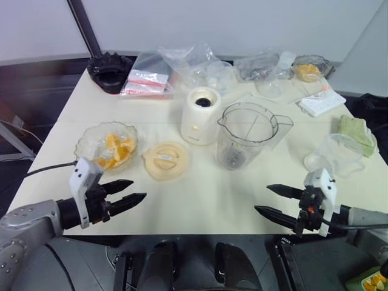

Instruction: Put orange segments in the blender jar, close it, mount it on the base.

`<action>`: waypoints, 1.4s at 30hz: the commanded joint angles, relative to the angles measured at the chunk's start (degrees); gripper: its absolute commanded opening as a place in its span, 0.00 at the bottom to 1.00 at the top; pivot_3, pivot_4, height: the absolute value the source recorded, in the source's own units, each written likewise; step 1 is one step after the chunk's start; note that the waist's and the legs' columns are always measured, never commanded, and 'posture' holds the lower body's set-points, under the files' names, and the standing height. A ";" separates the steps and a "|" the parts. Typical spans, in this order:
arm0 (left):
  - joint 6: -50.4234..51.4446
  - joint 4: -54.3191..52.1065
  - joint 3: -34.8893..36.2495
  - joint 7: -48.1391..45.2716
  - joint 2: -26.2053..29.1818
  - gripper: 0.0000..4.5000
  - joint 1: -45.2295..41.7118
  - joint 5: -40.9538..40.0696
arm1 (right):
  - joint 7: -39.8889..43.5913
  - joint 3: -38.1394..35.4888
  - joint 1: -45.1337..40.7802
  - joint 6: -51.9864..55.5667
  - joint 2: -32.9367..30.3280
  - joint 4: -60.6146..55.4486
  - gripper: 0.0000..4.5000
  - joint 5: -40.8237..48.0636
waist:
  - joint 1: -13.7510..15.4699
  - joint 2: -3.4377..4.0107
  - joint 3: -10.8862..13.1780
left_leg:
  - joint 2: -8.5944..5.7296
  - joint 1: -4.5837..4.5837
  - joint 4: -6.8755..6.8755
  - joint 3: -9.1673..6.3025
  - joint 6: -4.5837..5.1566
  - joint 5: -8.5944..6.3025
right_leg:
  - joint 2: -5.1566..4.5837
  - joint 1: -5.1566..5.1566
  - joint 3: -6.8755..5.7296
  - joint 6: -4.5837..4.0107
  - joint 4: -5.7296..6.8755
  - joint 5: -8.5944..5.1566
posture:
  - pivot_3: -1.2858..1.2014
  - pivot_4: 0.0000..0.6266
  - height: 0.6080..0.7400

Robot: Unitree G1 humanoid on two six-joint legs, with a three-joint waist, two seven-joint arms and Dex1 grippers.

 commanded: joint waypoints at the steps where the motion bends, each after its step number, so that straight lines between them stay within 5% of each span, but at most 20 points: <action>1: -0.02 0.94 0.73 0.30 0.51 0.73 -2.17 -1.17 | -0.92 0.69 -1.95 -0.42 0.23 -1.85 0.96 0.68 | 0.05 0.00 0.00 | 0.00 -0.01 -0.01 0.01 0.00 0.00 | 0.00 0.00 0.00 0.00 0.00 0.00 | 0.52 0.24 1.00; 22: -1.47 1.04 3.15 -0.68 0.70 0.73 -1.56 0.95 | -2.91 3.38 -5.94 0.24 1.11 0.37 0.96 0.43 | 0.00 0.00 0.00 | 0.02 -0.02 -0.07 0.03 0.00 0.00 | -0.01 0.00 0.00 -0.01 0.00 0.01 | 0.52 0.24 1.00; 26: 1.97 1.57 2.96 1.75 4.15 0.73 -3.41 1.50 | -3.80 4.56 -5.56 -0.05 0.13 1.20 0.96 -2.55 | 0.07 -0.01 0.01 | 0.03 -0.01 -0.07 0.03 -0.01 0.00 | 0.00 -0.01 -0.01 -0.01 0.02 0.01 | 0.52 0.24 1.00; 35: 9.24 7.80 3.44 7.44 7.23 0.73 -15.18 -4.19 | -2.11 3.61 -7.33 0.40 -0.86 0.94 0.96 -1.93 | 0.11 -0.02 0.02 | -0.14 -0.02 -0.06 0.07 0.01 0.01 | 0.01 0.07 0.00 -0.01 0.13 0.01 | 0.52 0.24 1.00; 42: 19.26 21.34 -2.53 26.07 3.13 0.73 -39.05 0.25 | -3.29 6.80 -9.33 1.97 -0.65 -8.59 0.96 2.06 | 0.43 -0.11 0.02 | -0.22 0.01 -0.05 -0.10 0.15 0.10 | 0.18 0.21 -0.09 0.00 0.32 0.01 | 0.52 0.24 1.00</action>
